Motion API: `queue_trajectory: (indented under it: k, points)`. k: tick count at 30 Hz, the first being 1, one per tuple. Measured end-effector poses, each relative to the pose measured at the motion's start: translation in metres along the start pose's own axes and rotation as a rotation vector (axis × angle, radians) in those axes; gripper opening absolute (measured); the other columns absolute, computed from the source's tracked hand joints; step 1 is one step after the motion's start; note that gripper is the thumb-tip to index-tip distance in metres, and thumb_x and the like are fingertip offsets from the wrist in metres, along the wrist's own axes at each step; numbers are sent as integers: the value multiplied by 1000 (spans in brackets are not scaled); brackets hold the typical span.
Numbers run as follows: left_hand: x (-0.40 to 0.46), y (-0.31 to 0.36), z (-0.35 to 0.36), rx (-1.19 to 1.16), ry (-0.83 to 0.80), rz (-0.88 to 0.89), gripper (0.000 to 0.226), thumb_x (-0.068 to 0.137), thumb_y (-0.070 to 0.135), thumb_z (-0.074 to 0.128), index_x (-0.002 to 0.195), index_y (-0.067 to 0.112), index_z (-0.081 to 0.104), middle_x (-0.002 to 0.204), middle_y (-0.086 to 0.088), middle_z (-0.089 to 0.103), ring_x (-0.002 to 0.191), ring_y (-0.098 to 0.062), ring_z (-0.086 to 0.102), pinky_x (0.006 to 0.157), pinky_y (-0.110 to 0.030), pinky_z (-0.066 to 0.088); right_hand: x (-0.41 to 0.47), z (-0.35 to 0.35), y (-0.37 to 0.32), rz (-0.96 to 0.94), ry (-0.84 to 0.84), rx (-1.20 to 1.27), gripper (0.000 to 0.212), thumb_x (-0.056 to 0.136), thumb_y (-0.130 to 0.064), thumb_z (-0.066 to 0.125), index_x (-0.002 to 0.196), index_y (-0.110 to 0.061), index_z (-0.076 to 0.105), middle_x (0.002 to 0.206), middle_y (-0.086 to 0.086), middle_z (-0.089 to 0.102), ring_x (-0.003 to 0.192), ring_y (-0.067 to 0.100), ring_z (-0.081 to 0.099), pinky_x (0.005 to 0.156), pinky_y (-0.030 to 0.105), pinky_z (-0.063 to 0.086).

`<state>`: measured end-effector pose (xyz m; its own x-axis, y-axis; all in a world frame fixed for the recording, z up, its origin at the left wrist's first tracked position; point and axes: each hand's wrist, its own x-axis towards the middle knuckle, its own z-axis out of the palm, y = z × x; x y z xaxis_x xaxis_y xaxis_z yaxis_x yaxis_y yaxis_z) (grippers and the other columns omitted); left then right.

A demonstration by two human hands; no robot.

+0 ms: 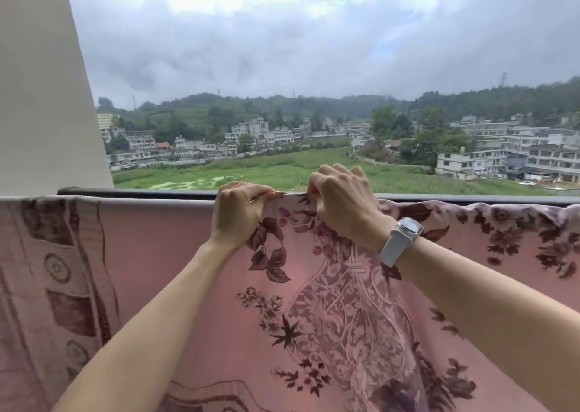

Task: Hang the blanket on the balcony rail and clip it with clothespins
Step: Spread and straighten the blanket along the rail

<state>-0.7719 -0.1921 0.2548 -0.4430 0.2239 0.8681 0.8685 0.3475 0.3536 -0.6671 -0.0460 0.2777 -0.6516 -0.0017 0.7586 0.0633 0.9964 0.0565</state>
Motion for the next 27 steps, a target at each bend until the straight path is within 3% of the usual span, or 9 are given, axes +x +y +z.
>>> queue_trajectory:
  k: [3, 5, 8, 11, 17, 23, 27]
  points:
    - [4, -30, -28, 117, 104, 10, 10, 77, 15, 70, 83, 8, 73, 82, -11, 73, 81, -26, 66, 81, -42, 51, 16, 8, -27, -39, 28, 36, 11, 85, -12, 51, 89, -8, 61, 95, 7, 62, 90, 24, 53, 82, 37, 36]
    - [-4, -56, -42, 243, 23, -23, 13, 80, 18, 67, 89, 10, 72, 92, -12, 73, 92, -29, 64, 87, -44, 46, 17, 23, -53, -78, -52, 48, 16, 86, -16, 47, 90, -7, 60, 97, 10, 60, 92, 27, 53, 83, 40, 39]
    - [-18, -90, -67, 329, -154, -123, 29, 87, 19, 57, 116, 16, 61, 125, -6, 60, 122, -24, 48, 106, -43, 31, 20, 43, -90, -100, -83, 53, 23, 87, -18, 46, 103, -5, 56, 107, 13, 56, 99, 30, 51, 85, 43, 40]
    - [-28, -114, -100, 458, -254, -102, 40, 89, 20, 52, 129, 22, 48, 140, -1, 45, 132, -20, 33, 108, -40, 20, 32, 59, -123, -137, -65, 56, 32, 90, -22, 47, 119, -8, 48, 119, 12, 53, 109, 30, 47, 90, 45, 37]
    - [-39, -146, -152, 526, -330, -195, 39, 91, 21, 47, 130, 20, 45, 141, -2, 43, 131, -21, 33, 106, -42, 27, 56, 96, -183, -93, -98, 76, 30, 90, -23, 51, 116, -9, 51, 119, 10, 52, 112, 28, 42, 90, 44, 34]
    - [-30, -176, -173, 453, -275, -208, 37, 92, 18, 47, 128, 15, 46, 136, -5, 48, 127, -22, 40, 106, -41, 34, 84, 120, -207, 16, 3, 81, 14, 86, -8, 47, 95, -7, 57, 105, 10, 58, 100, 29, 47, 82, 40, 36]
    - [-18, -197, -176, 412, -235, -213, 39, 92, 19, 47, 131, 15, 45, 140, -5, 43, 131, -21, 34, 106, -35, 30, 114, 128, -229, -11, 19, 131, 13, 86, -13, 49, 92, -6, 58, 100, 13, 60, 96, 29, 53, 82, 39, 39]
